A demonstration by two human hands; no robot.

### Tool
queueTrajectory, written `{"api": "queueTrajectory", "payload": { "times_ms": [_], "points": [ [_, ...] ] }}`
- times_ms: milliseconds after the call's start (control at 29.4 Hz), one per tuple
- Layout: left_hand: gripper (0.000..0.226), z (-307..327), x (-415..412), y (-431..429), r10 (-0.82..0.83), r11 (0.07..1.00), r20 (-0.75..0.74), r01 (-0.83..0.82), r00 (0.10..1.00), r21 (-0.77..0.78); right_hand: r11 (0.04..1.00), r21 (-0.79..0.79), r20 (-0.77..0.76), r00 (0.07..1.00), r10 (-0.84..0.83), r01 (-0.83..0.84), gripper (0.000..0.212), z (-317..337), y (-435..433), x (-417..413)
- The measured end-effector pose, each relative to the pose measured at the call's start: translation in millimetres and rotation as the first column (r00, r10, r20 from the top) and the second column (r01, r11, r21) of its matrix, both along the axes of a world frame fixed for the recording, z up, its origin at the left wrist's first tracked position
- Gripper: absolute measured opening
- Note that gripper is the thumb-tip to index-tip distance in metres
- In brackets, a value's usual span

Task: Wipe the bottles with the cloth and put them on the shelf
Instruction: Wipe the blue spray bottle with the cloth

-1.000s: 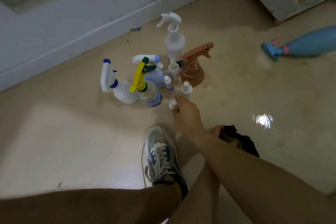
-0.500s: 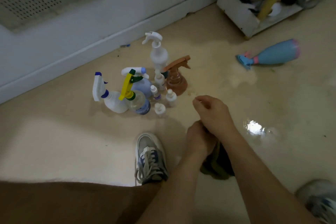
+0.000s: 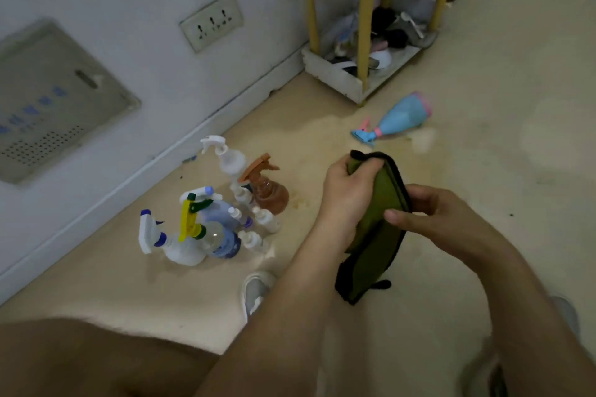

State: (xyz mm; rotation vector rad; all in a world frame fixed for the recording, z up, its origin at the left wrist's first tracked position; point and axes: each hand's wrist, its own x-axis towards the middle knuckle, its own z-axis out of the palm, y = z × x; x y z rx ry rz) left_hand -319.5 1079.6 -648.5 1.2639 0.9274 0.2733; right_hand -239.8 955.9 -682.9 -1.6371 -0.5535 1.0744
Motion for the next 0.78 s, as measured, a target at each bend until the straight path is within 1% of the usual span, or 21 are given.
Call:
{"api": "queueTrajectory", "payload": {
  "times_ms": [68,136,204,238,272,306,340,374,408,442,477,511,545,579,613,647,681,715,749,783],
  "points": [
    [0.007,-2,20,4,-0.031,0.999,-0.019,0.030,0.999,-0.035,0.997,-0.021,-0.030,0.997,-0.071,0.070,0.038,0,-5,12],
    [0.006,-12,39,11,-0.082,0.996,-0.036,0.081,0.996,-0.048,0.987,-0.043,-0.055,0.986,-0.157,0.154,0.026,-1,-5,23],
    [0.016,-28,51,21,-0.157,0.983,-0.045,0.151,0.987,-0.102,0.959,-0.028,-0.123,0.951,-0.284,0.283,0.016,-6,-2,33],
    [0.024,-38,59,29,-0.210,0.968,-0.046,0.201,0.977,-0.153,0.924,-0.021,-0.198,0.905,-0.378,0.381,0.015,-11,-1,41],
    [0.032,-47,66,38,-0.255,0.949,-0.044,0.241,0.966,-0.205,0.872,-0.026,-0.297,0.829,-0.474,0.489,0.016,-15,-1,47],
    [0.036,-55,74,47,-0.282,0.934,-0.042,0.264,0.959,-0.240,0.802,-0.047,-0.412,0.720,-0.559,0.596,0.018,-21,-1,55],
    [0.038,-65,86,56,-0.288,0.930,-0.044,0.269,0.956,-0.249,0.720,-0.082,-0.510,0.592,-0.624,0.689,0.020,-28,-1,64],
    [0.039,-76,98,64,-0.281,0.942,-0.067,0.262,0.957,-0.210,0.646,-0.114,-0.588,0.473,-0.656,0.754,0.022,-36,-1,72],
    [0.038,-91,114,72,-0.269,0.960,-0.123,0.255,0.955,-0.116,0.592,-0.130,-0.640,0.389,-0.663,0.796,0.025,-46,-1,81],
    [0.038,-106,129,78,-0.260,0.963,-0.198,0.268,0.945,0.013,0.557,-0.128,-0.673,0.340,-0.657,0.821,0.027,-55,-1,88],
    [0.039,-122,144,84,-0.252,0.943,-0.274,0.299,0.928,0.145,0.543,-0.124,-0.674,0.331,-0.660,0.831,0.027,-65,1,93],
    [0.041,-139,160,88,-0.252,0.898,-0.348,0.352,0.903,0.263,0.550,-0.131,-0.641,0.353,-0.681,0.825,0.026,-75,4,98],
    [0.044,-155,175,93,-0.266,0.823,-0.432,0.437,0.862,0.363,0.579,-0.155,-0.552,0.416,-0.722,0.800,0.026,-85,8,101],
    [0.047,-170,191,99,-0.276,0.728,-0.513,0.526,0.813,0.440,0.621,-0.198,-0.399,0.516,-0.758,0.758,0.029,-95,12,104],
    [0.050,-184,206,105,-0.275,0.636,-0.578,0.596,0.768,0.490,0.662,-0.258,-0.204,0.630,-0.749,0.704,0.033,-104,15,107],
    [0.054,-196,222,112,-0.265,0.568,-0.625,0.643,0.734,0.514,0.693,-0.315,-0.005,0.729,-0.685,0.649,0.038,-113,17,110],
    [0.057,-208,238,119,-0.261,0.527,-0.661,0.677,0.704,0.513,0.714,-0.354,0.167,0.792,-0.587,0.604,0.039,-123,18,114],
    [0.060,-220,252,123,-0.261,0.505,-0.693,0.707,0.672,0.495,0.733,-0.369,0.282,0.820,-0.498,0.571,0.037,-133,17,118],
    [0.060,-229,262,126,-0.266,0.491,-0.725,0.736,0.636,0.466,0.747,-0.375,0.341,0.831,-0.440,0.550,0.033,-138,16,120],
    [0.058,-237,269,128,-0.262,0.480,-0.752,0.757,0.605,0.443,0.756,-0.390,0.360,0.842,-0.402,0.527,0.032,-143,14,124]
  ]
}}
